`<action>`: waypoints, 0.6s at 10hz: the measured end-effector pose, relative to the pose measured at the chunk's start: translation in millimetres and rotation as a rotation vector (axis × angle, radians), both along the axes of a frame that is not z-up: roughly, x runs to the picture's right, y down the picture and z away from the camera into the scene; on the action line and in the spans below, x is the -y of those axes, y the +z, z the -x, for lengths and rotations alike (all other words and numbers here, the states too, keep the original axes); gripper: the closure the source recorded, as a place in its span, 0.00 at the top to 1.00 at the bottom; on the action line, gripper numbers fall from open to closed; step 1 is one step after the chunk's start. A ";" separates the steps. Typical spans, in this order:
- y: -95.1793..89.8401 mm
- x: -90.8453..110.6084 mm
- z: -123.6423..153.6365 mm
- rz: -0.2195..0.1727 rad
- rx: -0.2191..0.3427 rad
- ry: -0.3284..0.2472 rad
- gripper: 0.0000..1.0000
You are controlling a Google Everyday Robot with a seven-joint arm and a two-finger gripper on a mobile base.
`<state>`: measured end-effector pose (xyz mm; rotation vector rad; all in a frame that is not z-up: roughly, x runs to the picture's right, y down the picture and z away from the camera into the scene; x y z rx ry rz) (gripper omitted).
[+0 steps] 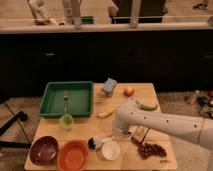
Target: Wipe tray with brush
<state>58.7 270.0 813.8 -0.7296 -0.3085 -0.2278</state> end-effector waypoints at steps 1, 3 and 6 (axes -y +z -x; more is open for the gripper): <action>0.4 0.1 -1.2 -0.003 0.001 0.004 0.00; 3.5 -0.6 -7.7 -0.021 0.008 0.021 0.00; 1.9 -0.5 -10.6 -0.017 0.004 0.017 0.00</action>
